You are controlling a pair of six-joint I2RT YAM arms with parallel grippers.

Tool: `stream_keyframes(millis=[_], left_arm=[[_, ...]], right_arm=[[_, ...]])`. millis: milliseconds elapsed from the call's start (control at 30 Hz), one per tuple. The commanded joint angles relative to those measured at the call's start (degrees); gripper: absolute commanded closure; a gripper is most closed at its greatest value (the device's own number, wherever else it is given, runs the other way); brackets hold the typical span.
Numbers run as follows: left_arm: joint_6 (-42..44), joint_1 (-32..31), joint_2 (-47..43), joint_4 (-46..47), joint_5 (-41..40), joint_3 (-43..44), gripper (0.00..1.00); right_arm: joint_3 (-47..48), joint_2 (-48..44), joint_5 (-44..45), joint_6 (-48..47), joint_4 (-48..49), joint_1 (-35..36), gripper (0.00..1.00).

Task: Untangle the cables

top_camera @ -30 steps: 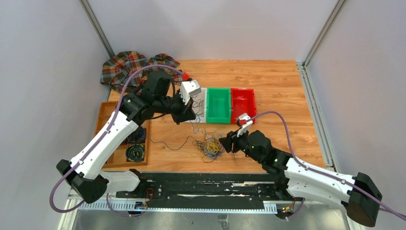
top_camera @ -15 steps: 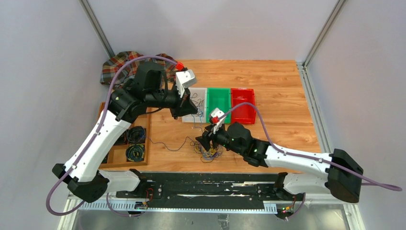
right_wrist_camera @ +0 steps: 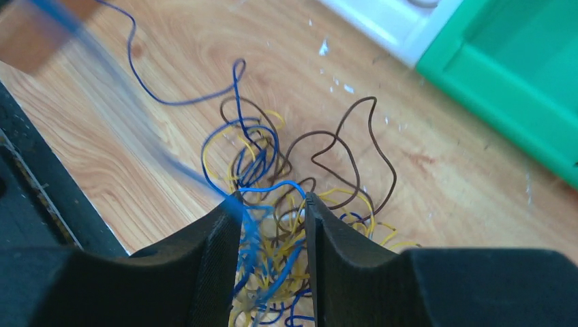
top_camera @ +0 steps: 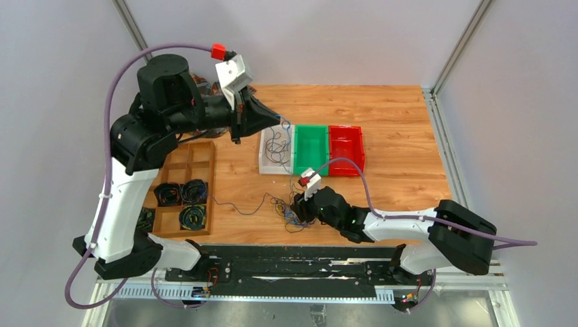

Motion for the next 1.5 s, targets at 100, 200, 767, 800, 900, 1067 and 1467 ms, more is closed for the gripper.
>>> stream_keyframes(millis=[100, 200, 767, 800, 900, 1067, 1467], left_arm=[[-2.72, -0.41, 5.03, 1.35, -2.8, 14.06, 0.99], [-3.18, -0.4, 5.04, 5.13, -5.66, 14.89, 0.99], [-5.69, -0.61, 0.63, 29.43, -14.65, -0.03, 1.0], [-5.67, -0.62, 0.77, 29.62, -14.46, -1.02, 0.99], [-5.54, -0.7, 0.87, 31.1, -14.67, -4.95, 0.99], [-6.63, -0.75, 0.45, 36.52, -14.39, -15.57, 0.99], [-5.11, -1.41, 11.71, 41.32, -15.31, -15.79, 0.99]], right_arm=[[-6.12, 2.36, 1.74, 6.33, 5.84, -0.69, 0.64], [-8.67, 2.43, 1.54, 8.1, 7.28, -0.64, 0.65], [-16.09, -5.03, 2.0, 13.2, 9.65, -0.6, 0.5], [-15.73, -6.75, 2.0, 13.14, 8.32, -0.6, 0.5], [-15.09, -11.12, 2.35, 13.19, 5.32, -0.6, 0.43], [-14.45, -19.92, 7.22, 13.56, -1.59, -0.69, 0.27], [-14.21, -37.33, 26.31, 14.32, -14.25, -0.78, 0.29]])
